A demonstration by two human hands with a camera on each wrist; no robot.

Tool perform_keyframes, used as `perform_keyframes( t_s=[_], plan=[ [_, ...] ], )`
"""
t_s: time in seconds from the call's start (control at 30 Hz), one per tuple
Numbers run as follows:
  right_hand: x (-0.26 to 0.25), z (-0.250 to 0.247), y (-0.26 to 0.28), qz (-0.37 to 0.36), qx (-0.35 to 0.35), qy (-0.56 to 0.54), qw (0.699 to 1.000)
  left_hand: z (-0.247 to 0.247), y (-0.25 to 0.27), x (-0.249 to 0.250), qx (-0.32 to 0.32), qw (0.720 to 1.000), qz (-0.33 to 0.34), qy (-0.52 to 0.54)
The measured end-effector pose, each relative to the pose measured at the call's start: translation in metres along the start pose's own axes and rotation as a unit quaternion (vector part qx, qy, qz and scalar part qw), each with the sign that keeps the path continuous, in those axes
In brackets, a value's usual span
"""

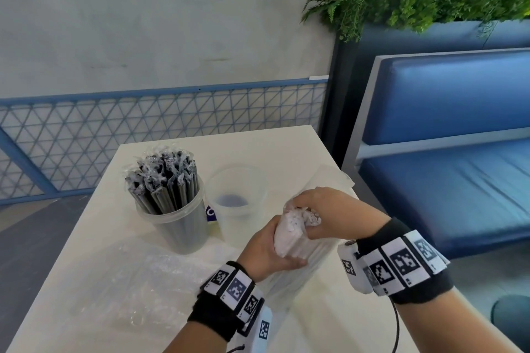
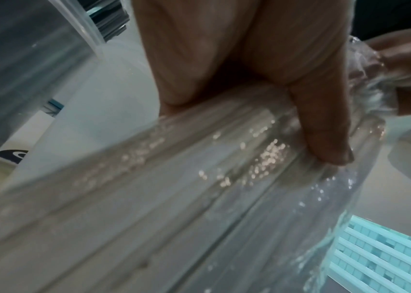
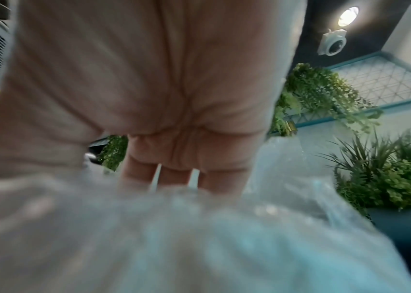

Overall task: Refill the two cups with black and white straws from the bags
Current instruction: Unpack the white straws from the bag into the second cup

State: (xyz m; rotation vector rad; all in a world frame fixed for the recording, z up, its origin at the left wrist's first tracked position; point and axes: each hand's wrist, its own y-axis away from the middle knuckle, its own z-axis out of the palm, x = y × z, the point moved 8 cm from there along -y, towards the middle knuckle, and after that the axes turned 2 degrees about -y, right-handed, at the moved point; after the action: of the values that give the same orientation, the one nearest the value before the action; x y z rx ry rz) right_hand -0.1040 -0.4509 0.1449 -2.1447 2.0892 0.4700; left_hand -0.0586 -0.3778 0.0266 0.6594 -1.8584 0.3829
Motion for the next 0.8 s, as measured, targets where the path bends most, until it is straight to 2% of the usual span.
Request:
perform_keyframes(
  t_s=[0.1,0.17,0.3,0.43,0.6,0.67,0.73,0.8],
  plan=[
    [-0.003,0.006,-0.002,-0.016,-0.019,0.055,0.998,-0.001,-0.002,-0.001,0.004,1.0,-0.003,-0.006],
    [0.002,0.013,-0.003,0.0,-0.021,0.032,0.999,0.0,-0.003,-0.001,-0.004,1.0,-0.004,0.003],
    [0.014,0.015,-0.001,0.034,0.038,-0.015,0.999,0.005,-0.005,0.0,-0.029,1.0,0.0,-0.005],
    [0.011,0.015,0.002,0.041,0.027,-0.04,0.998,0.006,-0.005,0.001,-0.019,1.0,-0.003,-0.008],
    [0.015,0.02,-0.006,0.097,0.023,-0.025,0.995,0.002,0.0,0.01,-0.012,1.0,0.005,-0.011],
    [0.016,0.012,-0.004,0.107,0.047,-0.049,0.992,-0.004,0.004,0.018,0.005,1.0,0.017,-0.011],
    [0.011,-0.007,0.0,0.085,0.093,-0.097,0.987,-0.014,0.006,0.029,0.03,0.999,0.032,-0.012],
    [-0.001,-0.027,0.001,0.062,0.111,-0.106,0.986,-0.026,0.009,0.043,0.053,0.998,0.045,-0.006]
  ],
)
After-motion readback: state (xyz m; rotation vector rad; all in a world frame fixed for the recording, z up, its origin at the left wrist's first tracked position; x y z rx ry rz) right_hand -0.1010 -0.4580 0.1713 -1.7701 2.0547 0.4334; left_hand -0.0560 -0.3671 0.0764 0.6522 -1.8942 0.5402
